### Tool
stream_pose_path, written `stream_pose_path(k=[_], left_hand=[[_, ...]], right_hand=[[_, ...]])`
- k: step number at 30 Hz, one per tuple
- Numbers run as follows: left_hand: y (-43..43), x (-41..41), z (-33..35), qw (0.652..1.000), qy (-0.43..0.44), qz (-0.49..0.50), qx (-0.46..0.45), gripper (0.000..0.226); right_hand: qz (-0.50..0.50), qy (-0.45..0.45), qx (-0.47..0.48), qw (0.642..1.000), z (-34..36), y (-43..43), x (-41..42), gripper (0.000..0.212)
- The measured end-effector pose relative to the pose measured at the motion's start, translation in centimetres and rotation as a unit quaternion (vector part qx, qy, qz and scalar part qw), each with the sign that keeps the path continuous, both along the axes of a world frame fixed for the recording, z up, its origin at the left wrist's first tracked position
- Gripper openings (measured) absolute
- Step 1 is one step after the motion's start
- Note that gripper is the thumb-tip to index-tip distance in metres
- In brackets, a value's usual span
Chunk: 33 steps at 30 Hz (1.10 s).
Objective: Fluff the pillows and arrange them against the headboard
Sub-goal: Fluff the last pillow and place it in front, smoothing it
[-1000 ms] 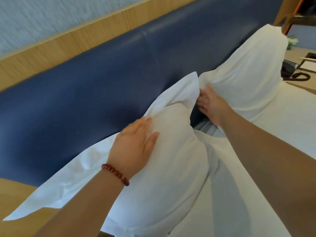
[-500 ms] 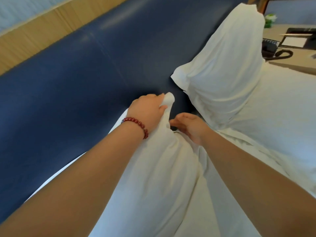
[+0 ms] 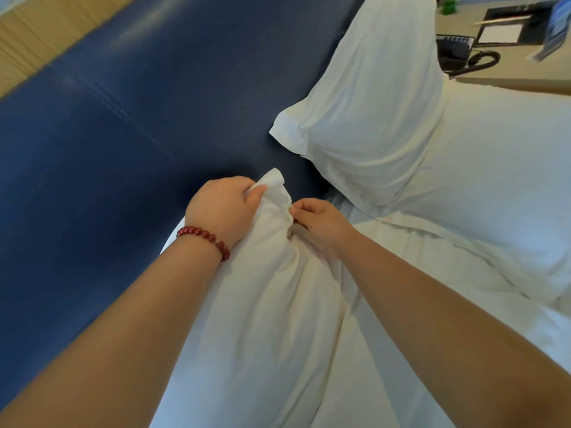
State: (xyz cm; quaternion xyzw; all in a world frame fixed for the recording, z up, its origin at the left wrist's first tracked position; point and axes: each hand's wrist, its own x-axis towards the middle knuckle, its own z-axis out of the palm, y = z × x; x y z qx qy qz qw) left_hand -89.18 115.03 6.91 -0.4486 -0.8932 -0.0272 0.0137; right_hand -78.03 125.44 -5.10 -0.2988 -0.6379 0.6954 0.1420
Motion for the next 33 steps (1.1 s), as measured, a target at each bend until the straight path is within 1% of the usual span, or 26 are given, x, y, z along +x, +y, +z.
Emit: stream_pose_path(k=[1, 4, 5, 6, 8, 9, 10, 12, 13, 14, 15, 16, 17, 18, 19, 20, 21, 22, 24, 25, 27, 28, 29, 30, 32, 33], left_hand=[[0.0, 0.0, -0.1, 1.000, 0.000, 0.002, 0.002, 0.042], [-0.1, 0.1, -0.2, 1.000, 0.007, -0.001, 0.022, 0.039], [0.0, 0.1, -0.2, 0.999, 0.006, -0.002, 0.033, 0.038], [0.0, 0.2, -0.2, 0.999, 0.003, -0.003, 0.041, 0.037], [0.1, 0.4, -0.4, 0.998, -0.002, -0.025, 0.050, 0.039], [0.2, 0.4, -0.4, 0.997, -0.001, -0.053, 0.055, 0.040], [0.4, 0.5, -0.4, 0.993, 0.003, -0.095, 0.067, 0.040], [1.7, 0.5, 0.1, 0.975, 0.014, -0.203, 0.084, 0.039], [2.8, 0.5, 0.2, 0.965, 0.018, -0.254, 0.067, 0.041], [4.2, 0.6, 0.3, 0.959, 0.014, -0.283, 0.018, 0.044], [5.5, 0.7, 0.3, 0.957, 0.013, -0.284, -0.065, 0.049], [6.8, 0.7, -0.1, 0.951, 0.014, -0.262, -0.163, 0.056], [7.8, 0.6, -0.6, 0.939, 0.016, -0.229, -0.258, 0.061], [8.4, 0.4, -1.3, 0.922, 0.019, -0.202, -0.329, 0.061], [8.6, 0.2, -1.9, 0.909, 0.024, -0.187, -0.372, 0.055], [8.7, -0.2, -2.6, 0.905, 0.027, -0.185, -0.381, 0.043], [8.6, -0.4, -3.0, 0.911, 0.021, -0.186, -0.368, 0.030], [8.6, -0.7, -3.2, 0.919, 0.010, -0.181, -0.350, 0.019], [8.6, -0.7, -3.0, 0.928, -0.003, -0.174, -0.329, 0.013], [8.7, -0.5, -2.8, 0.931, -0.003, -0.173, -0.321, 0.014], [9.0, 0.1, -3.0, 0.934, 0.005, -0.191, -0.302, 0.021], [9.2, 0.6, -3.3, 0.933, 0.003, -0.208, -0.294, 0.027], [9.6, 1.2, -3.8, 0.930, -0.003, -0.220, -0.295, 0.033], [9.8, 1.8, -4.4, 0.925, -0.008, -0.227, -0.305, 0.038], [10.2, 2.9, -5.8, 0.908, -0.016, -0.223, -0.355, 0.051], [10.4, 3.0, -6.8, 0.897, -0.029, -0.211, -0.387, 0.057]], right_hand=[[0.013, 0.000, 0.001, 1.000, -0.3, 0.4, 0.4, 0.018], [0.106, 0.042, -0.078, 0.990, -1.4, 0.8, 1.5, 0.019], [0.132, 0.038, -0.061, 0.989, -1.8, 0.7, 1.6, 0.022], [0.139, 0.016, -0.018, 0.990, -2.3, 0.5, 1.5, 0.020], [0.095, -0.023, 0.044, 0.994, -3.0, 0.7, 0.9, 0.010], [0.065, -0.031, 0.044, 0.996, -3.3, 1.0, 0.6, 0.012], [0.042, -0.037, 0.025, 0.998, -3.7, 1.3, 0.4, 0.015], [0.006, -0.041, -0.067, 0.997, -4.3, 1.9, 0.4, 0.018], [-0.008, -0.039, -0.121, 0.992, -4.7, 2.3, 0.4, 0.021], [-0.020, -0.039, -0.164, 0.985, -5.2, 2.4, 0.4, 0.023], [-0.025, -0.044, -0.183, 0.982, -5.5, 2.5, 0.3, 0.023], [-0.027, -0.051, -0.177, 0.983, -5.7, 2.5, 0.2, 0.023], [-0.032, -0.056, -0.149, 0.987, -5.9, 2.4, -0.1, 0.030], [-0.044, -0.059, -0.109, 0.991, -5.9, 2.3, -0.3, 0.038], [-0.053, -0.061, -0.062, 0.995, -5.8, 2.2, -0.3, 0.042], [-0.053, -0.064, -0.018, 0.996, -6.1, 2.3, 0.1, 0.042], [-0.040, -0.067, -0.001, 0.997, -6.5, 2.7, 0.9, 0.038], [-0.009, -0.075, -0.010, 0.997, -6.8, 3.1, 2.0, 0.034], [0.083, -0.130, -0.016, 0.988, -7.6, 3.7, 4.9, 0.042], [0.111, -0.157, 0.001, 0.981, -8.2, 4.1, 6.2, 0.039], [0.105, -0.189, 0.036, 0.976, -9.4, 4.7, 7.6, 0.020], [0.100, -0.210, 0.053, 0.971, -9.9, 5.1, 7.8, 0.019], [0.116, -0.241, 0.066, 0.961, -10.2, 5.4, 7.8, 0.024], [0.148, -0.276, 0.072, 0.947, -10.2, 5.7, 7.8, 0.034], [0.203, -0.337, 0.073, 0.917, -10.3, 6.2, 8.2, 0.058], [0.210, -0.360, 0.077, 0.906, -10.5, 6.4, 8.8, 0.064]])
